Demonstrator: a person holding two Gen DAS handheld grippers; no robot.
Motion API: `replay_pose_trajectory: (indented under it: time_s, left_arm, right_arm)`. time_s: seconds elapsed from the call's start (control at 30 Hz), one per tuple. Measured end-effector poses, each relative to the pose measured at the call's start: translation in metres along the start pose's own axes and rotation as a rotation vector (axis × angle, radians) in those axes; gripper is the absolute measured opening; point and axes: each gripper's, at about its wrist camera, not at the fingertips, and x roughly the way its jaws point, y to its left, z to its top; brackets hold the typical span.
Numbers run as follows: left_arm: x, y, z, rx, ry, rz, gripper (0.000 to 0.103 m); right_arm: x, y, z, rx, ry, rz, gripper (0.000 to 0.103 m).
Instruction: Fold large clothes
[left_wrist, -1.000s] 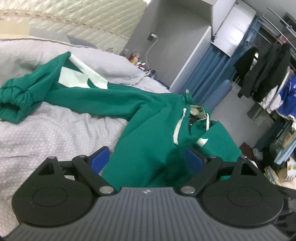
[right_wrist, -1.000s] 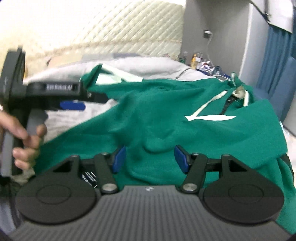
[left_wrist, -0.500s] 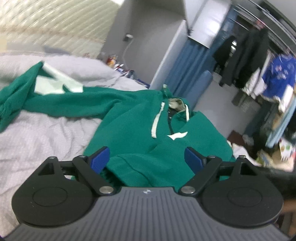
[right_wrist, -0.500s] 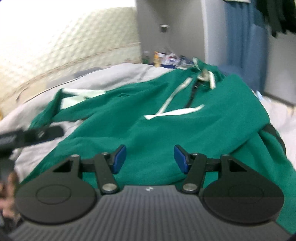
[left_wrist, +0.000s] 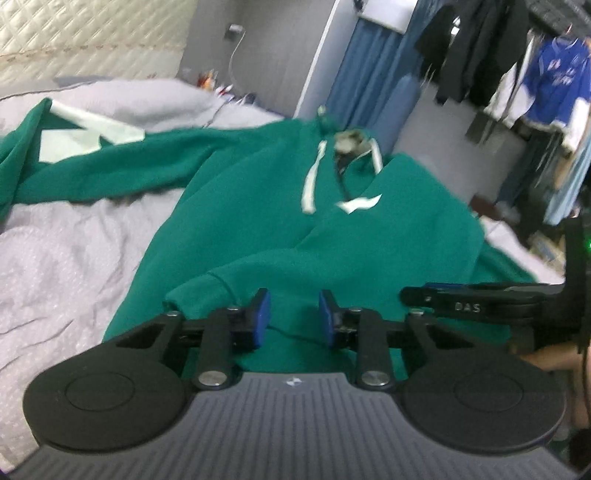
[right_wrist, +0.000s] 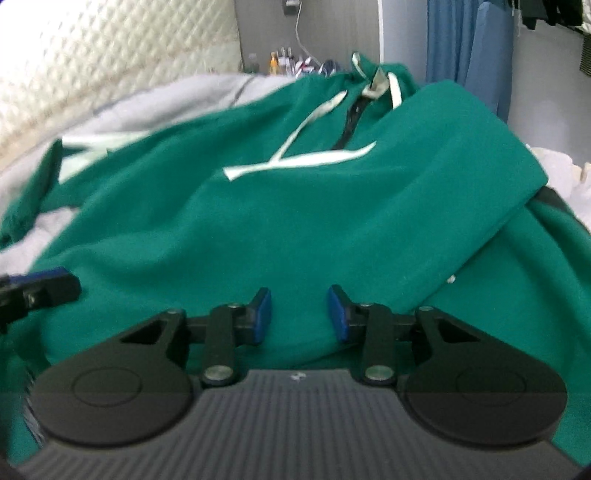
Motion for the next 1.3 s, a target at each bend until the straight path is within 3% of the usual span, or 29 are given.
replay_pose_trajectory:
  time_s: [0.2,0.4,0.57,0.67,0.8,1.0,1.13,1.3]
  left_arm:
    - [-0.002,0.006,0.0,-0.031,-0.003,0.014,0.033]
    - [-0.02,0.0,0.005,-0.017,-0.063,0.066,0.035]
    - [-0.029,0.006,0.013,-0.011,-0.123,0.127,0.058]
    - [-0.033,0.015,0.022,0.006,-0.167,0.259,0.068]
    - [-0.032,0.037,0.034,-0.048,-0.184,0.412,0.076]
    - [0.0,0.056,0.051,0.082,-0.179,0.688,0.08]
    - [0.011,0.079,0.05,0.026,-0.189,0.798,0.08]
    - [0.006,0.102,0.044,-0.042,-0.201,0.884,0.08]
  right_arm:
    - [-0.003,-0.002,0.001,0.01,0.002,0.006,0.037]
    - [-0.009,0.002,-0.001,-0.016,-0.004,-0.006,0.037]
    - [-0.014,0.001,0.0,0.006,-0.001,-0.003,0.037]
    - [-0.014,0.0,0.001,0.016,0.005,-0.004,0.037]
    - [-0.013,0.003,-0.001,0.013,0.0,-0.015,0.037]
    - [-0.014,0.005,-0.003,-0.004,-0.005,-0.019,0.037]
    - [-0.017,0.003,-0.001,-0.007,-0.029,-0.029,0.038]
    - [-0.016,-0.006,0.004,0.057,-0.028,-0.001,0.038]
